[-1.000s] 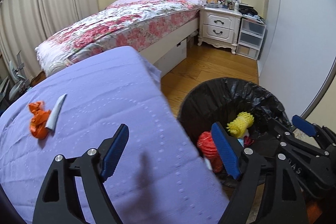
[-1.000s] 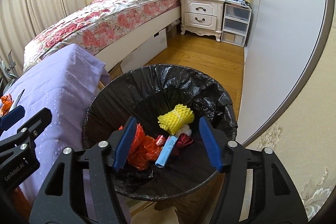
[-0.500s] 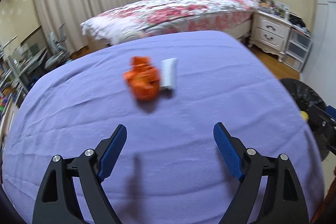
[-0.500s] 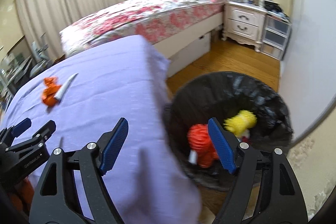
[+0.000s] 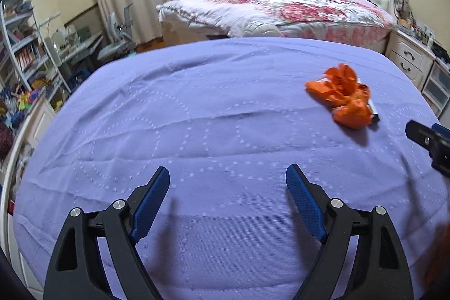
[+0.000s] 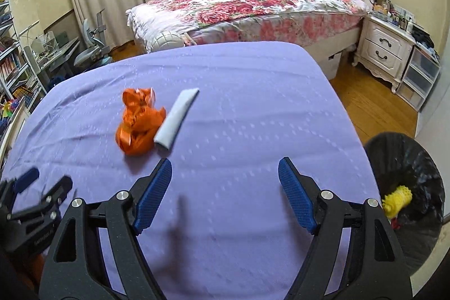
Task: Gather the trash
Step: 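Lift both open tools from the bin and return them to the bed, then grasp the white tube with the right tool while the left tool grasps the orange bag, then carry the white tube and orange bag over the bin and open both tools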
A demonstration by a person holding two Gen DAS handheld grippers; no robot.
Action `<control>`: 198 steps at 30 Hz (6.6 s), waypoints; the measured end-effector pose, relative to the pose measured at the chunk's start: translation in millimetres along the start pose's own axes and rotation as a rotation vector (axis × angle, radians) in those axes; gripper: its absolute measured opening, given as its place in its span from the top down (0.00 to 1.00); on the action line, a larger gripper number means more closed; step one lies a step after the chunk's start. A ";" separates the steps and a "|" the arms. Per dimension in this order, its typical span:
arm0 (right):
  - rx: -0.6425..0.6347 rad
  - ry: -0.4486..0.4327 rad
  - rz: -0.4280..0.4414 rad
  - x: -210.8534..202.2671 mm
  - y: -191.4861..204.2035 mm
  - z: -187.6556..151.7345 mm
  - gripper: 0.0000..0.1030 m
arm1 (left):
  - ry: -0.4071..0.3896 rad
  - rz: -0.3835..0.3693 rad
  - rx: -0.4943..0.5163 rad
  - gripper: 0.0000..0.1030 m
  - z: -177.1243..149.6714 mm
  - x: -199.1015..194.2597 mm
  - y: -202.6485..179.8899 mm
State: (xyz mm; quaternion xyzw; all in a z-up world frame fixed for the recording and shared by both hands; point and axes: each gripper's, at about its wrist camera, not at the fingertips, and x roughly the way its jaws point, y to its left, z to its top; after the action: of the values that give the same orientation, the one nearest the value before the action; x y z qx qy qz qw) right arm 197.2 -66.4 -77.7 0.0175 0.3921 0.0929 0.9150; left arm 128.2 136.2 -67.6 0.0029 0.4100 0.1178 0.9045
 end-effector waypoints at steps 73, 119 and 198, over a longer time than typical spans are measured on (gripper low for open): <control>0.021 0.058 -0.035 25.3 -40.2 12.0 0.85 | -0.001 -0.155 0.047 0.18 58.2 36.9 -90.1; 0.032 -0.025 -0.002 -61.6 -39.6 -50.3 0.86 | -0.121 -0.288 0.037 0.64 -4.3 -62.8 -68.4; 0.406 -0.116 -0.327 -91.2 -264.2 -75.9 0.83 | -0.121 -0.432 0.378 0.61 3.3 -56.2 -330.4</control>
State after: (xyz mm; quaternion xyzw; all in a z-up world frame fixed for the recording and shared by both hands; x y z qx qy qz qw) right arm 122.2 -345.7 -92.7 0.1424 0.3474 -0.1379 0.9165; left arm 164.5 -196.8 -57.4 0.0908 0.3610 -0.1562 0.9149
